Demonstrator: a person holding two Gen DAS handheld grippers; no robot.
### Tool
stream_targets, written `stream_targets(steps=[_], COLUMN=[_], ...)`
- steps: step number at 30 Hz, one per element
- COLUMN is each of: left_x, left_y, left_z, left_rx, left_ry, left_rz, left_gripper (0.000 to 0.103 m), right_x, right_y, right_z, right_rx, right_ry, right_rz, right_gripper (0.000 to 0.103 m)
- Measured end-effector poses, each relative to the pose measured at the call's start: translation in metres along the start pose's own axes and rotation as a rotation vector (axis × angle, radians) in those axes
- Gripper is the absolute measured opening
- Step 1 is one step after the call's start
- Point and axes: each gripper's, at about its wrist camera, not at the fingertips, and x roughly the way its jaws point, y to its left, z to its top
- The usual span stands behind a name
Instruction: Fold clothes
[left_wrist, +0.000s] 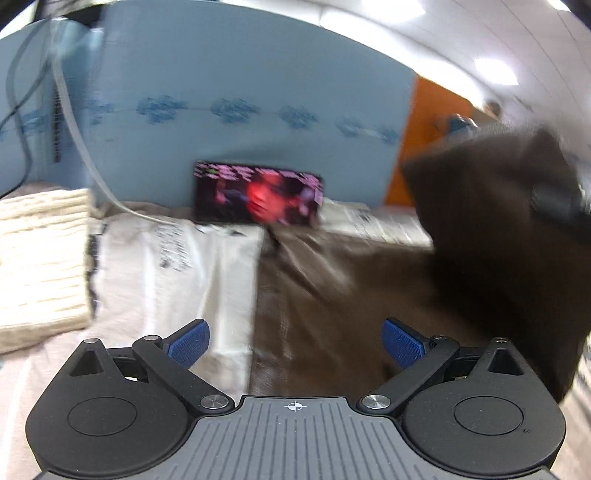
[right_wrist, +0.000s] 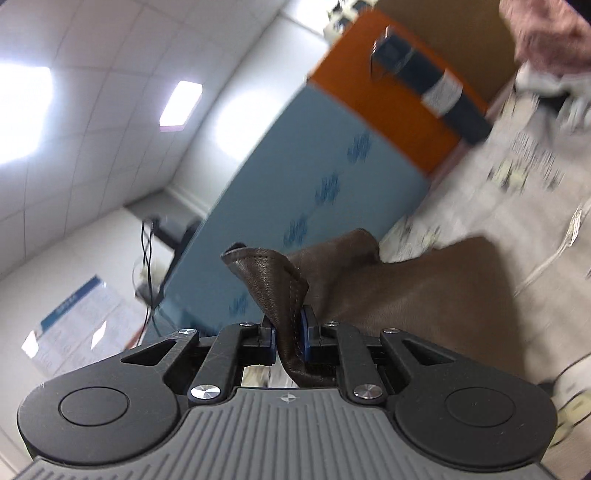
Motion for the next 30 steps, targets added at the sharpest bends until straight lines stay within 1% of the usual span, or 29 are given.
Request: stream_targets(steps=[5,6,7,9,11,12,13,14,16,18,23,26,30], left_x=[-0.006,-0.007,-0.008,-0.011,-0.015,-0.017,-0.018,-0.019,-0.018,-0.018,-0.018,-0.018,-0.022], left_y=[0.017,0.019,0.02,0.025,0.03,0.033,0.034,0.036,0.035,0.033,0.023,0.017,0.01], left_z=[0.007,0.008,0.009,0.009,0.009,0.01,0.01,0.009,0.009,0.009,0.007,0.006,0.003], left_rx=[-0.113,-0.124,-0.135,-0.165,-0.198,-0.214,-0.224,-0.23,-0.222,-0.207,-0.157,-0.129,-0.093], left_ry=[-0.047,-0.058,-0.069,-0.093,-0.117,-0.128,-0.135,-0.139,-0.139,-0.137,-0.127,-0.129,-0.17], left_rz=[0.013,0.018,0.024,0.039,0.052,0.058,0.061,0.061,0.057,0.05,0.029,0.0,-0.035], left_gripper=[0.101,0.101,0.101,0.101,0.101,0.101,0.102,0.102,0.102,0.102,0.102,0.102,0.103], right_x=[0.029,0.033,0.036,0.038,0.036,0.036,0.036,0.036,0.036,0.035,0.032,0.029,0.027], right_y=[-0.004,-0.005,-0.005,-0.008,-0.012,-0.013,-0.013,-0.013,-0.011,-0.011,-0.014,-0.014,-0.015], right_z=[-0.025,-0.029,-0.034,-0.039,-0.041,-0.042,-0.042,-0.043,-0.045,-0.045,-0.042,-0.04,-0.038], right_rx=[-0.026,-0.033,-0.039,-0.046,-0.044,-0.044,-0.044,-0.05,-0.063,-0.063,-0.039,-0.025,-0.013], right_ry=[0.109,0.126,0.144,0.161,0.175,0.184,0.197,0.203,0.214,0.22,0.216,0.197,0.181], right_rz=[-0.021,-0.024,-0.026,-0.02,0.008,0.03,0.055,0.077,0.118,0.14,0.187,0.2,0.215], right_gripper=[0.012,0.013,0.016,0.019,0.028,0.042,0.051,0.054,0.065,0.07,0.073,0.075,0.078])
